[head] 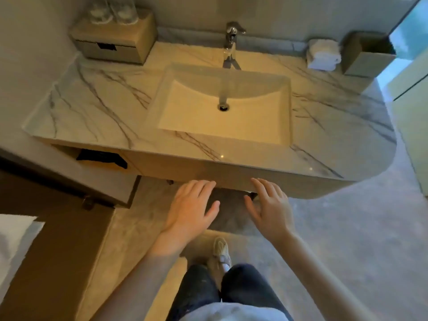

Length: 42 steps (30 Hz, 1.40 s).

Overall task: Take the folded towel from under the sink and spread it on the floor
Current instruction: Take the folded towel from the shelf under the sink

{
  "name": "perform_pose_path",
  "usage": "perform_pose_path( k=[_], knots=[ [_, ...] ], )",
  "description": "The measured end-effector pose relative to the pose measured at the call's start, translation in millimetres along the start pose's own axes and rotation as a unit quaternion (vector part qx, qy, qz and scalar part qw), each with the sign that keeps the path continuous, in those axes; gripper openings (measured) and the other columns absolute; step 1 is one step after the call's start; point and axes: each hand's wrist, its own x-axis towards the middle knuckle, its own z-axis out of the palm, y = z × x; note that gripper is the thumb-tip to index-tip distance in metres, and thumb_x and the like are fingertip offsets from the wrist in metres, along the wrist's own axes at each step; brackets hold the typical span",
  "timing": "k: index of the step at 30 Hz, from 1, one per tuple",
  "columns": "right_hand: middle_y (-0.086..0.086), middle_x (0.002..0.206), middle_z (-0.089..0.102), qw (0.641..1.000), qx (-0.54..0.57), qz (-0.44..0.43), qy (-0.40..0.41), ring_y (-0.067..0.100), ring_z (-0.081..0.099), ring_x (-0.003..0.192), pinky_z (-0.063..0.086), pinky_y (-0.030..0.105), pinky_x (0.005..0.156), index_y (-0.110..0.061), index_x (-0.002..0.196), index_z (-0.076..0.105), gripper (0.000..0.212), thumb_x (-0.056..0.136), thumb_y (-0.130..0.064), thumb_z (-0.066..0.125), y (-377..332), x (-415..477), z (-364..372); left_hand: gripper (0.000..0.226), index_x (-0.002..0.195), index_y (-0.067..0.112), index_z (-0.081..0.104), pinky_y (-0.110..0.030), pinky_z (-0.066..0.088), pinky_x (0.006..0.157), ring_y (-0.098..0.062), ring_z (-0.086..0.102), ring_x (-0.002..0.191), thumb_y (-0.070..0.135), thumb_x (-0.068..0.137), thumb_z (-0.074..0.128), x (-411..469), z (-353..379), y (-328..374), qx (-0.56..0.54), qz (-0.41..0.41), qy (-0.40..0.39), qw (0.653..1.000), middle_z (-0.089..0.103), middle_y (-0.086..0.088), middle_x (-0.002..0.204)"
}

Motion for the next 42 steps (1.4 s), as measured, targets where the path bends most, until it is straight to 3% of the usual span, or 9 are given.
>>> perform_pose_path(
  k=[7,13,16,21,27,31,34,38,42],
  knots=[
    [0.008,0.128,0.061,0.998,-0.011,0.062,0.021,0.025,0.055,0.119,0.047,0.044,0.098,-0.011,0.131,0.056,0.052,0.094,-0.047,0.045,8.2,-21.9,29.4,0.061,0.144,0.017,0.041,-0.036,0.021,0.112,-0.024,0.038,0.135,0.044,0.089,0.045,2.7,39.7,-8.0,-0.024,0.067,-0.019,0.997,0.047,-0.005,0.145],
    [0.009,0.135,0.056,0.997,-0.018,0.075,-0.011,0.028,0.051,0.124,0.044,0.046,0.101,-0.012,0.138,0.05,0.062,0.093,-0.053,0.041,45.0,-26.0,74.9,0.062,0.141,0.016,0.047,-0.04,0.031,0.112,-0.026,0.046,0.13,0.043,0.086,0.057,-2.6,104.1,-13.1,-0.049,0.061,-0.008,0.997,0.054,-0.007,0.138],
    [0.009,0.134,0.057,0.998,-0.007,0.057,-0.033,0.027,0.053,0.122,0.046,0.043,0.097,-0.01,0.136,0.051,0.059,0.092,-0.049,0.045,81.3,-23.2,128.9,0.058,0.135,0.011,0.054,-0.047,0.039,0.106,-0.029,0.051,0.125,0.039,0.085,0.063,2.0,165.5,-26.4,-0.054,0.06,0.015,0.997,0.058,-0.01,0.133],
    [0.011,0.13,0.06,0.999,0.0,0.021,-0.026,0.027,0.055,0.117,0.046,0.041,0.097,-0.009,0.133,0.054,0.056,0.092,-0.046,0.049,149.8,-18.5,253.8,0.06,0.136,0.012,0.051,-0.042,0.035,0.107,-0.029,0.047,0.127,0.045,0.087,0.056,24.2,292.6,-64.9,-0.028,0.066,-0.018,0.997,0.055,-0.007,0.134],
    [0.007,0.128,0.06,0.999,-0.042,-0.017,0.001,0.028,0.055,0.115,0.047,0.041,0.095,-0.018,0.132,0.052,0.055,0.091,-0.053,0.044,236.4,-2.3,420.5,0.055,0.128,0.013,0.059,-0.037,0.047,0.089,-0.031,0.06,0.108,0.048,0.087,0.05,53.2,466.2,-126.3,0.014,0.079,-0.001,0.997,0.064,-0.008,0.121],
    [0.004,0.129,0.061,0.997,-0.074,-0.029,0.016,0.025,0.058,0.116,0.047,0.038,0.096,-0.021,0.132,0.052,0.057,0.091,-0.058,0.041,296.4,2.4,528.0,0.059,0.122,0.009,0.065,-0.042,0.049,0.093,-0.032,0.063,0.11,0.048,0.082,0.045,70.0,577.9,-164.6,0.017,0.097,0.014,0.995,0.066,-0.011,0.122],
    [0.002,0.131,0.061,0.995,-0.09,-0.033,0.007,0.025,0.059,0.117,0.048,0.041,0.096,-0.022,0.133,0.052,0.057,0.093,-0.06,0.036,331.8,4.7,595.0,0.057,0.117,0.012,0.069,-0.037,0.053,0.089,-0.028,0.066,0.105,0.049,0.081,0.044,77.5,648.8,-187.0,0.035,0.092,0.011,0.995,0.069,-0.007,0.116],
    [0.0,0.134,0.059,0.995,-0.089,-0.035,0.006,0.022,0.057,0.12,0.048,0.039,0.098,-0.024,0.136,0.049,0.057,0.094,-0.06,0.035,362.4,12.6,639.5,0.055,0.124,0.015,0.063,-0.034,0.05,0.093,-0.026,0.06,0.112,0.05,0.085,0.047,84.1,707.3,-208.5,-0.015,0.057,-0.01,0.998,0.064,-0.004,0.123],
    [-0.002,0.135,0.057,0.996,-0.075,-0.032,0.02,0.019,0.056,0.119,0.05,0.035,0.093,-0.026,0.137,0.045,0.058,0.093,-0.062,0.033,367.3,21.5,628.9,0.058,0.132,0.019,0.055,-0.031,0.044,0.094,-0.02,0.054,0.117,0.054,0.088,0.042,94.2,710.8,-215.7,-0.034,0.045,0.008,0.998,0.056,0.0,0.131]
  ],
)
